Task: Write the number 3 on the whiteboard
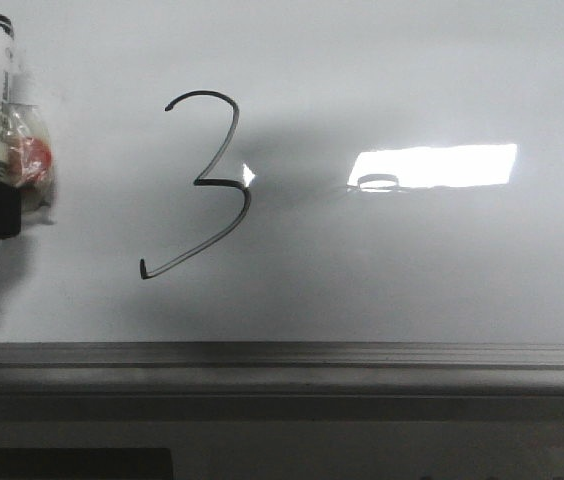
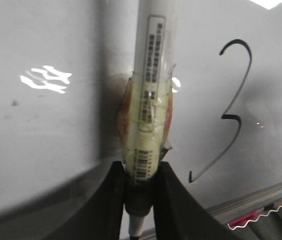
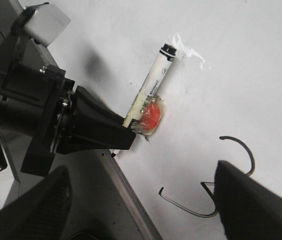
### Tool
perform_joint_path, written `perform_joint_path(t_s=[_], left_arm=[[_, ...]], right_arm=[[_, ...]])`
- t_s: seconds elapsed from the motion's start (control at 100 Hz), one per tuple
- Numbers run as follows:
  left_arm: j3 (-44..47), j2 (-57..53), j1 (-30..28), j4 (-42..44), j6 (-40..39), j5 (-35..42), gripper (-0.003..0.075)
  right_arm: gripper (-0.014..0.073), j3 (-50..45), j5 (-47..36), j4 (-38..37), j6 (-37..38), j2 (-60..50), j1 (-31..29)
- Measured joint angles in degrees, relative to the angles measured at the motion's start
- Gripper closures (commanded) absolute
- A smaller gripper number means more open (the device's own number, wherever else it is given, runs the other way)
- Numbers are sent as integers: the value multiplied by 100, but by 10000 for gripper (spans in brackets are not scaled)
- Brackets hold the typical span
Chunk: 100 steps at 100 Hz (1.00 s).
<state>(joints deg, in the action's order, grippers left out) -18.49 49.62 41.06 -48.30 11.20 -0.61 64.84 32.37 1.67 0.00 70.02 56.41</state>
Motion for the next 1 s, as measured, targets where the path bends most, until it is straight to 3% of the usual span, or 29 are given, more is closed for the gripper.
perform_joint_path(t_s=[0.2, 0.66, 0.73, 0.9, 1.0], left_arm=[[0, 0, -326, 123, 0, -293, 741], [0, -10, -362, 226, 11, -362, 734], [0, -10, -362, 226, 11, -362, 674], [0, -10, -362, 226, 11, -411, 362], [0, -24, -362, 226, 11, -450, 304]], right_arm=[[74, 0, -124, 0, 0, 0, 0], [74, 0, -195, 0, 0, 0, 0], [74, 0, -199, 0, 0, 0, 0], [74, 0, -208, 0, 0, 0, 0], [74, 0, -208, 0, 0, 0, 0]])
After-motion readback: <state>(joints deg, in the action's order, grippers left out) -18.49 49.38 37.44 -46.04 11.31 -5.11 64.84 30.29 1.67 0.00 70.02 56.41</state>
